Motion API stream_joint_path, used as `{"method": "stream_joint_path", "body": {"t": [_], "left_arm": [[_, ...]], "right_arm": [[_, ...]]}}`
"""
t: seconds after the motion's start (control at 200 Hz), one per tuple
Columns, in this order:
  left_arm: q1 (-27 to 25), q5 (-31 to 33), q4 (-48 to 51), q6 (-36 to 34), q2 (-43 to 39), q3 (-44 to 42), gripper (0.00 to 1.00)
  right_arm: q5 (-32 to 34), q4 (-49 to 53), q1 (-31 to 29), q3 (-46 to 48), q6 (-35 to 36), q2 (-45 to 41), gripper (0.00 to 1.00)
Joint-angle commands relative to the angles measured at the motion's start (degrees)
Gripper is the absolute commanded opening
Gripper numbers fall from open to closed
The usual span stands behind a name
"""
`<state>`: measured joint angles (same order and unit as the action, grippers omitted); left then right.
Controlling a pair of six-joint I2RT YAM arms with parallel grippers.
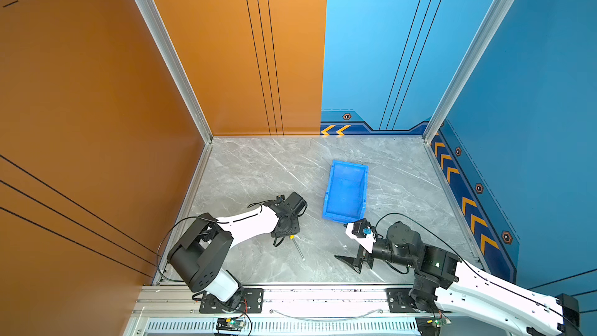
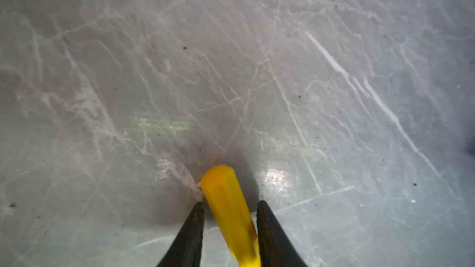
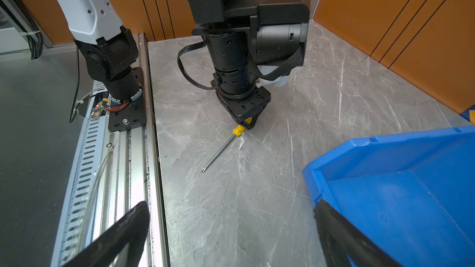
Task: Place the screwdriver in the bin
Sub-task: 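Lower the left gripper and close it on the yellow handle, then lift the screwdriver with the left gripper and carry it over the blue bin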
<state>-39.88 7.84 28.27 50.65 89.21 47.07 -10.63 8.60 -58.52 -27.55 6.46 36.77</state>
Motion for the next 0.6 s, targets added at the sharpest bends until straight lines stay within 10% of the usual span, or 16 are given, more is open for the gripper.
{"method": "stream_joint_path", "body": {"t": [0.0, 0.3, 0.596], "left_arm": [[-1.0, 0.7, 2.3, 0.5, 2.7, 0.8, 0.32], [-2.5, 0.9, 2.3, 0.7, 3.3, 2.3, 0.03], [-3.7, 3.1, 3.7, -1.4, -0.6, 5.0, 0.0]], "right_arm": [[1.4, 1.7, -0.3, 0.1, 1.2, -1.1, 1.0], [2.8, 2.6, -0.3, -0.3, 2.9, -1.6, 1.0], [8.5, 3.0, -0.3, 0.0, 1.8, -6.8, 1.0]]}}
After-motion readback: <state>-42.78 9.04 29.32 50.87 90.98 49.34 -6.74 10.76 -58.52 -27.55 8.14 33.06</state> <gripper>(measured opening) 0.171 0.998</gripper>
